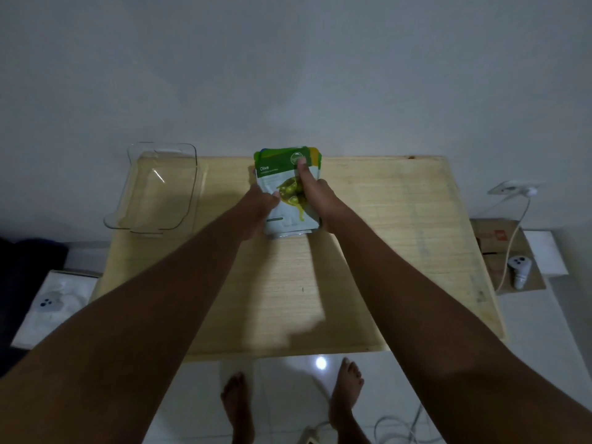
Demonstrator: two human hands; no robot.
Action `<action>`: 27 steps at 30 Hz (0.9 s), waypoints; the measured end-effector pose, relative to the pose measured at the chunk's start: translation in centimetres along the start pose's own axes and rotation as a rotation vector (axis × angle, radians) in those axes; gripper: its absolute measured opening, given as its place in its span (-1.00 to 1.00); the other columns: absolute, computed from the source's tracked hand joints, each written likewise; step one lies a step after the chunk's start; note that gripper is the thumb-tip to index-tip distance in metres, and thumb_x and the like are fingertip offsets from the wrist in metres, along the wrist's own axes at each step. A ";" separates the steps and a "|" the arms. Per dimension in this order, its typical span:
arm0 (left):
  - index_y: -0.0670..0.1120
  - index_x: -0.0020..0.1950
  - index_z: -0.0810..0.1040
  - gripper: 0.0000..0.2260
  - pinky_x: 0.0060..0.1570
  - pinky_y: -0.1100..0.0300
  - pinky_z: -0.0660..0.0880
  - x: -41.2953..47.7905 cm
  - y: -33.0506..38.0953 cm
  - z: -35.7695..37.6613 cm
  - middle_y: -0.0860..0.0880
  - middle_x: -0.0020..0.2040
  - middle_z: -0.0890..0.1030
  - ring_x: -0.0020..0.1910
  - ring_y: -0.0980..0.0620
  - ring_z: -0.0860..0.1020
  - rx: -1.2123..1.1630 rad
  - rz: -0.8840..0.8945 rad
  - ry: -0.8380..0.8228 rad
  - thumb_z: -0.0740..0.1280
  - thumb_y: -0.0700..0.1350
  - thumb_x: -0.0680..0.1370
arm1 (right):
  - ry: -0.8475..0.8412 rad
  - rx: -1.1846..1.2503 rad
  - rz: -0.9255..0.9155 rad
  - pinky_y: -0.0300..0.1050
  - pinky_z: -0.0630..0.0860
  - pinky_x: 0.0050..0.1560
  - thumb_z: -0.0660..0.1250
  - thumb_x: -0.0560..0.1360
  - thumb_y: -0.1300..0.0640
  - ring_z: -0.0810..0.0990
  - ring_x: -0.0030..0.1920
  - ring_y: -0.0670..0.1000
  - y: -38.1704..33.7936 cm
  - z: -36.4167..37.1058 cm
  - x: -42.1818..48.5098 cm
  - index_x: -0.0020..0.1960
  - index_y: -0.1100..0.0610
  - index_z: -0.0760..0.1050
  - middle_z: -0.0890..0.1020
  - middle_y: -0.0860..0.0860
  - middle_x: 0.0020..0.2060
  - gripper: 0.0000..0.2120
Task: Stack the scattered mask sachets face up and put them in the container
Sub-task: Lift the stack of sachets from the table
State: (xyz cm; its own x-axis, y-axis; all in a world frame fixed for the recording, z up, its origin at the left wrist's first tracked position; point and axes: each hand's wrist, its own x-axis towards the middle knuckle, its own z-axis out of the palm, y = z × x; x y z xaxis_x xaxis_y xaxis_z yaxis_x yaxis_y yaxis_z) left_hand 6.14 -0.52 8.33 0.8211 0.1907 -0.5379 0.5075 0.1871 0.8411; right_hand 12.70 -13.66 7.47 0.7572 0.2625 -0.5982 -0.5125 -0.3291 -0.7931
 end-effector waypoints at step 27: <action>-0.19 0.13 0.60 -0.77 -0.06 0.04 0.63 -3.7 5.3 -2.2 -0.16 0.01 0.69 -0.06 -0.05 0.69 0.018 0.330 0.079 0.44 -0.21 0.48 | -0.227 0.263 -0.232 0.05 0.65 -0.02 0.31 0.53 0.22 0.69 0.02 0.19 -5.2 -0.6 -3.0 0.25 0.28 0.53 0.69 0.20 0.06 -0.69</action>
State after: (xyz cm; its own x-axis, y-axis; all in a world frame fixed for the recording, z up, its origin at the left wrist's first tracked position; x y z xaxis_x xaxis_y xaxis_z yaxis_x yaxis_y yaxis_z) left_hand 5.22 1.84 14.62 0.9196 0.3119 -0.2389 0.2230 0.0862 0.9710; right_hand 13.37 -13.29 13.46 0.7712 0.5054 -0.3872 -0.4474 -0.0025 -0.8944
